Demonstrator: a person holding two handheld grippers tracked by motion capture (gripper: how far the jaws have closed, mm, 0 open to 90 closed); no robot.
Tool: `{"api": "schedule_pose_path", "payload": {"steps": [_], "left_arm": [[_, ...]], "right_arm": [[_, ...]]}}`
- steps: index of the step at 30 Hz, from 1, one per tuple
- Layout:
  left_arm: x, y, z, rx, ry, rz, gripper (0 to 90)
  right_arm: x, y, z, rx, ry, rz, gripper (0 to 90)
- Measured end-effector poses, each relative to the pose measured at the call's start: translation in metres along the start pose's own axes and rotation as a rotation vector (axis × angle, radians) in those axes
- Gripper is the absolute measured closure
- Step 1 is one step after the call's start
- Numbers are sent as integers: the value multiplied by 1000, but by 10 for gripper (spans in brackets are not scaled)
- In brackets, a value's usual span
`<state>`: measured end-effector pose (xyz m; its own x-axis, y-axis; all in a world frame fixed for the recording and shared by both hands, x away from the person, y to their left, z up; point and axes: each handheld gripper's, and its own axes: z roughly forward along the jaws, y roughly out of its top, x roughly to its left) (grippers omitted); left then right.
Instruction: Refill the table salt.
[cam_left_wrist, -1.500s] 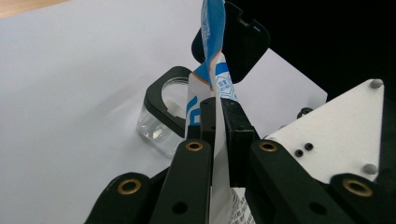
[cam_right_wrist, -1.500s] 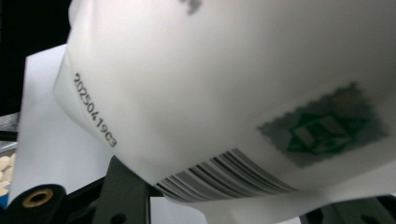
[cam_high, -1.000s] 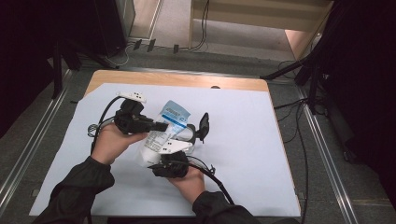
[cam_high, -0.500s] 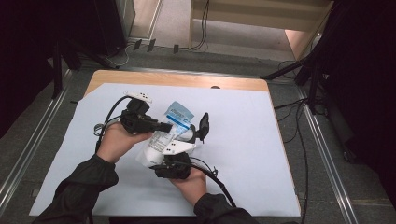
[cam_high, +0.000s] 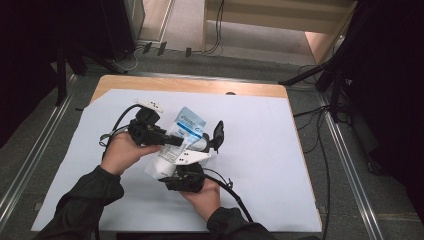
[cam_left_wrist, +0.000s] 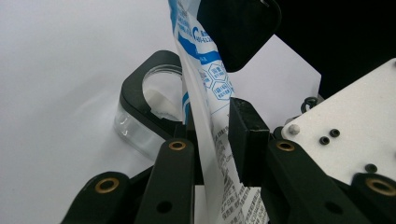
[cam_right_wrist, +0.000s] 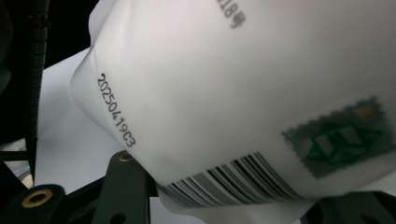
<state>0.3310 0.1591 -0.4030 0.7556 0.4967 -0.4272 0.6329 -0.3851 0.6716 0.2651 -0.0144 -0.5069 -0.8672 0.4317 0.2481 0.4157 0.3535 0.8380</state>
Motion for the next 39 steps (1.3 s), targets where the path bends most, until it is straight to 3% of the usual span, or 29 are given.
{"api": "schedule_pose_path", "payload": {"steps": [2,6,14,17,32,39], "left_arm": [[1,-1,0,-2,4,-1,795],[0,-1,2,-21,39,-4,898],[-1,1,7,-25,92,-16,900],[-4,1,9,-21,102,-8,900],[-3,1,9,-11,71,-9,804],[-4,1,4,29,66,-2,775]], "right_arm": [[0,0,0,-2,9,2,538],[-1,1,-1,-13,16,13,538],[-1,3,-1,-3,9,26,480],[-1,4,0,14,-12,24,505],[-1,3,-3,-19,8,76,528],[-1,3,-3,-25,23,88,530]]}}
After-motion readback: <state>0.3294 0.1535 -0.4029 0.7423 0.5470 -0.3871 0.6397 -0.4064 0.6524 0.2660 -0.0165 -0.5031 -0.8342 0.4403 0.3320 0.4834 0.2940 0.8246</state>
